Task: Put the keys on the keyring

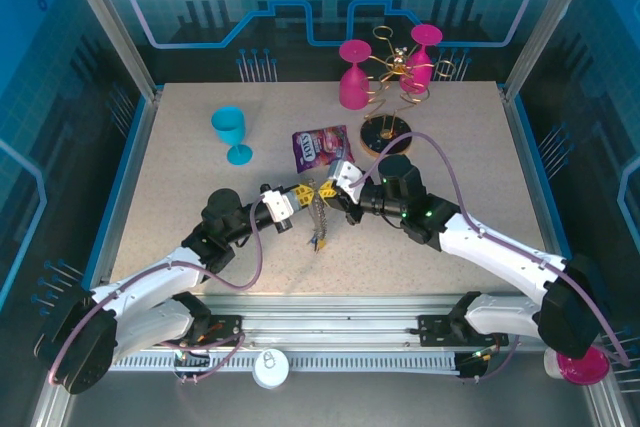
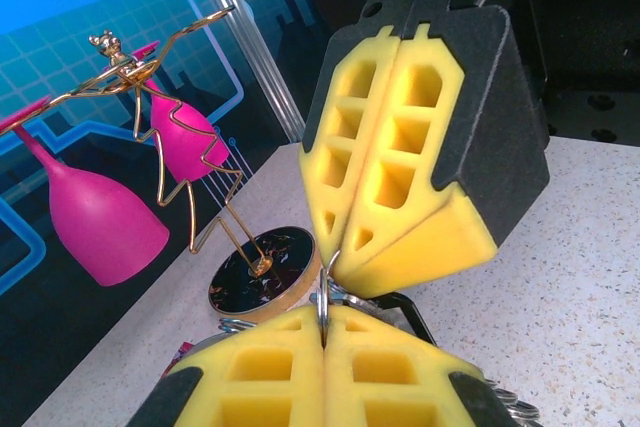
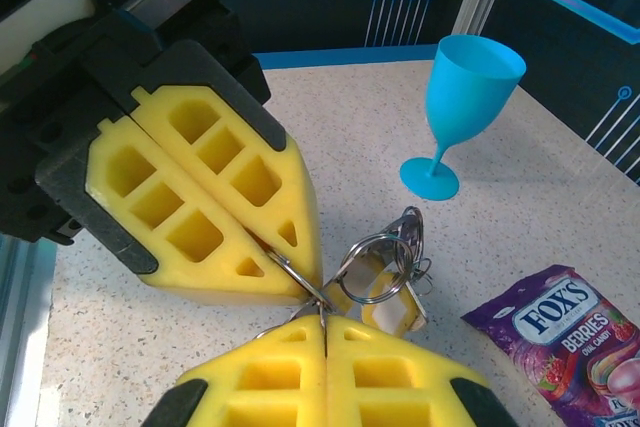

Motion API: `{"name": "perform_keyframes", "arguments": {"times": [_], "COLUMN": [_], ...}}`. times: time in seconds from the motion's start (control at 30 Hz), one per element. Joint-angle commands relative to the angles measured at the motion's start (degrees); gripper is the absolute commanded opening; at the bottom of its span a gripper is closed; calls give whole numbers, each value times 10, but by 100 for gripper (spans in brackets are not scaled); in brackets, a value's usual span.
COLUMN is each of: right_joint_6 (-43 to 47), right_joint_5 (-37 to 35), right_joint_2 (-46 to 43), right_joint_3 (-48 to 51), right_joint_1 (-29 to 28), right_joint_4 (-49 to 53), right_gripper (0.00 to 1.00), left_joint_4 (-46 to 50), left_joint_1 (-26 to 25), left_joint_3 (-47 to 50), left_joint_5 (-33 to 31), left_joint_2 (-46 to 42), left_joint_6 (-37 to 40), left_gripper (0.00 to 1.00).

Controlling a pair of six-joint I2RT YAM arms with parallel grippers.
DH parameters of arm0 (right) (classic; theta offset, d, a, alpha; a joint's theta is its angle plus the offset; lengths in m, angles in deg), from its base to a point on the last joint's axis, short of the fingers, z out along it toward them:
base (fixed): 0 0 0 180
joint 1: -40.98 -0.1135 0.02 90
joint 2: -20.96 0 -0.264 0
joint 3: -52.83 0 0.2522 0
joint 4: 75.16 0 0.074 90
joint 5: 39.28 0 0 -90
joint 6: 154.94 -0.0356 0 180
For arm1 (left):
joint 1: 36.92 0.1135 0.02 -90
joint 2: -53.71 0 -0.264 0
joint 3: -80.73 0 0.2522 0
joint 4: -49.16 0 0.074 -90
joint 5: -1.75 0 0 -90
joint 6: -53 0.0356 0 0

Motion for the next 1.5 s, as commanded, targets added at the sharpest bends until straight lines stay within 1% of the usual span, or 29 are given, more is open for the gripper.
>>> {"name": "perform_keyframes", "arguments": {"times": [0.0, 0.33, 0.43, 0.63, 0.9, 1.13, 1.37, 1.47], "right_joint_6": [-31, -87, -102, -127, -135, -136, -122, -118], "right_joint_5": [-32, -65, -78, -80, -80, -69, -15, -15], "right_joint_2": [9, 17, 19, 19, 24, 31, 54, 54], "right_joint_3": [-20, -28, -46, -46, -55, -62, -95, -100], "right_joint_1": [-3, -2, 0, 2, 4, 5, 6, 9], "right_joint_4": [-29, -11, -4, -9, 10, 26, 70, 82], "right_gripper": [0, 0, 0, 0, 0, 0, 0, 4], "left_joint_4": [-26, -26, -26, -25, -32, -39, -49, -55], "left_joint_1": [-5, -4, -5, -7, -8, -9, -9, -8], "left_joint_3": [-10, -8, -6, -5, -2, -1, -1, 0], "left_joint_5": [14, 21, 19, 10, 4, 4, 8, 4], "left_joint_2": [-4, -6, -8, -9, -13, -15, -11, -12], "left_joint_6": [16, 28, 34, 46, 51, 49, 36, 28], "left_gripper": [0, 0, 0, 0, 0, 0, 0, 0]}}
